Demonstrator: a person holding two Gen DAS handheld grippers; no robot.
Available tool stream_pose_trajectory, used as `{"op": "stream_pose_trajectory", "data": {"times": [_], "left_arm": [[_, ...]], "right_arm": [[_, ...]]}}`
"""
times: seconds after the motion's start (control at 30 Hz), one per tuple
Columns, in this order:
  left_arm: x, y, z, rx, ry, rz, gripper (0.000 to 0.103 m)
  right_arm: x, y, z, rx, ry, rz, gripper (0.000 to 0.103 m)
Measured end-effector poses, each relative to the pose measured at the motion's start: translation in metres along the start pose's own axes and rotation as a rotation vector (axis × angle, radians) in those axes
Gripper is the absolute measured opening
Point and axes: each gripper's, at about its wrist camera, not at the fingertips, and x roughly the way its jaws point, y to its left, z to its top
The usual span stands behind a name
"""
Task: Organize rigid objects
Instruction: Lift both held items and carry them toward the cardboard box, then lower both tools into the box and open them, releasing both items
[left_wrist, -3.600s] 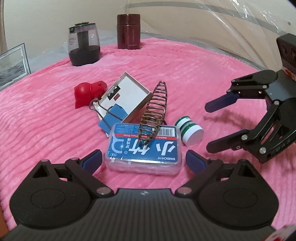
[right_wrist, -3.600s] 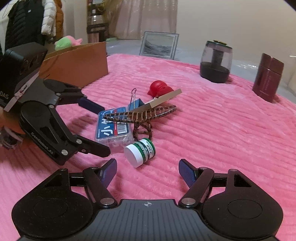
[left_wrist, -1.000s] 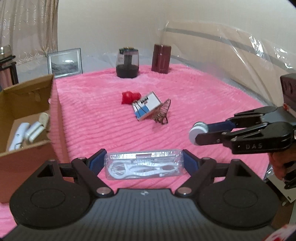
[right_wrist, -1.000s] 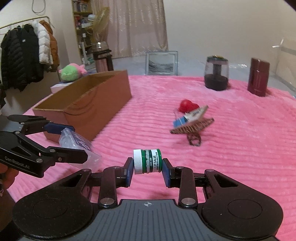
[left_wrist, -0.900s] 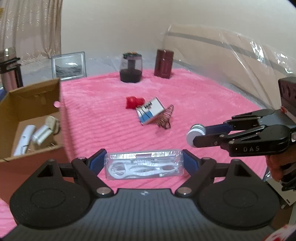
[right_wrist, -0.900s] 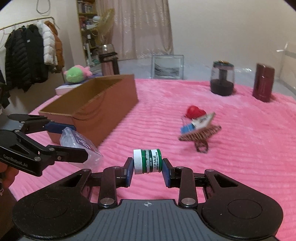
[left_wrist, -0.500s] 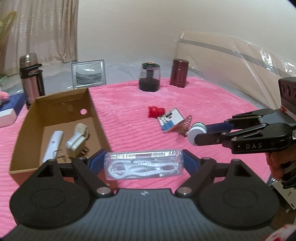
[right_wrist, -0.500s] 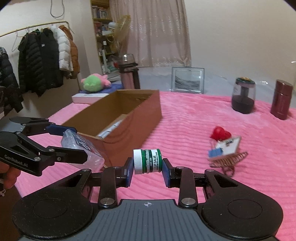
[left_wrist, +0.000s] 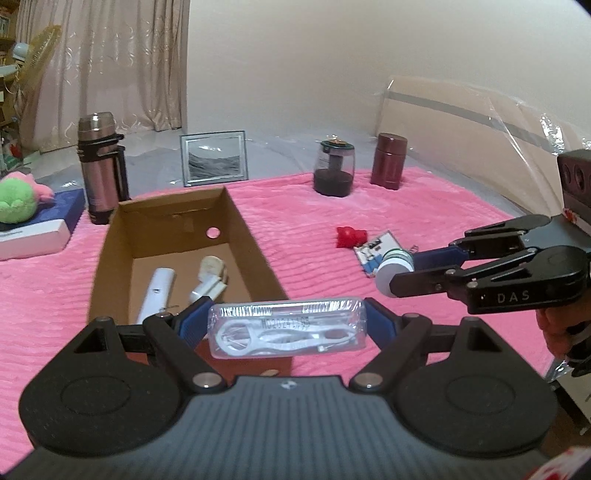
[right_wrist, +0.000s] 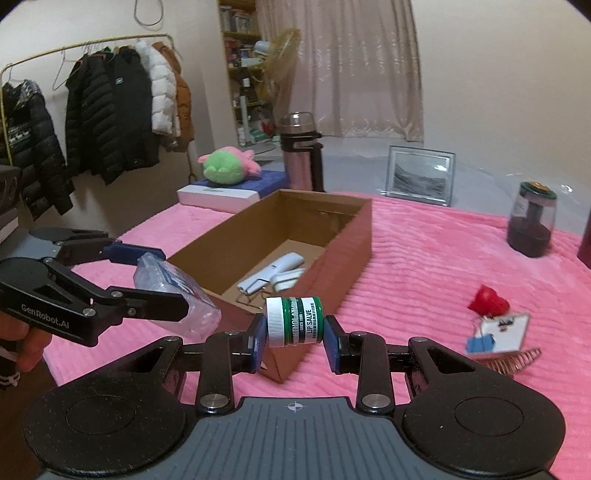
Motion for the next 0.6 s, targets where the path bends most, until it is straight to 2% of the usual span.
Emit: {"op": "stream_pose_trajectory", "data": {"times": [0.3,0.6], "left_arm": [[-0.007,0.046,0.013,-0.005,-0.004,0.043,0.083],[0.014,0.094,0.030,0.047,0.051,0.068,0.083]], "right_arm": [[0.033,0.016,0.024,-0.066,0.019,0.032,0.029],[0.080,0.022,0.054,-0.143,0.057,0.052,0.029]]}}
